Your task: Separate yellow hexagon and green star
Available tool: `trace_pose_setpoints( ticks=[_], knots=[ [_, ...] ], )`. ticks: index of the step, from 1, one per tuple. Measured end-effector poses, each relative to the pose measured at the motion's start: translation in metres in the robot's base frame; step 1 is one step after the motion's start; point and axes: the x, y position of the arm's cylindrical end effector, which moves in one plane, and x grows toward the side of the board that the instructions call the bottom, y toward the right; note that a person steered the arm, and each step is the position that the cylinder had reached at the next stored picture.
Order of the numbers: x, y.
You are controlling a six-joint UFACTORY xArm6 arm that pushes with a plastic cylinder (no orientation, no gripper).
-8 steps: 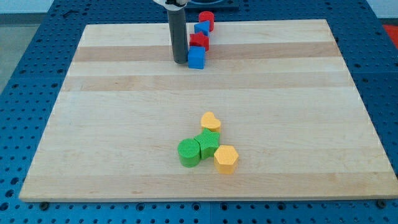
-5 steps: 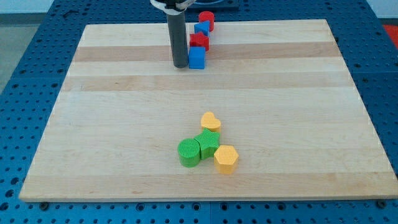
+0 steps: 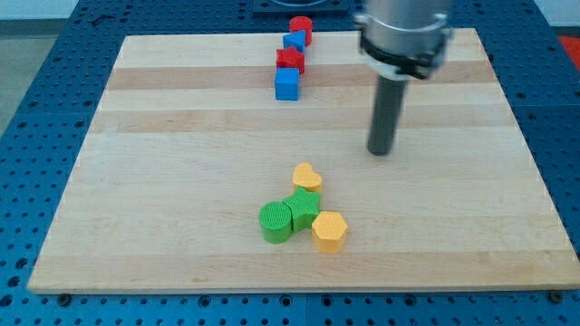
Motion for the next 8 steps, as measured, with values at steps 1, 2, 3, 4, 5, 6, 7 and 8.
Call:
trace_pose_setpoints(
  ticks=[1, 2, 3, 4, 5, 6, 7, 8],
  knots=[
    [0.073, -0.005],
    [0.127, -0.037],
    [0.151, -0.083],
    [0.115, -0.097],
    [0.075, -0.097],
    [0.049, -0.097],
    [0.035, -0.098],
    [0.033, -0.111]
  ],
)
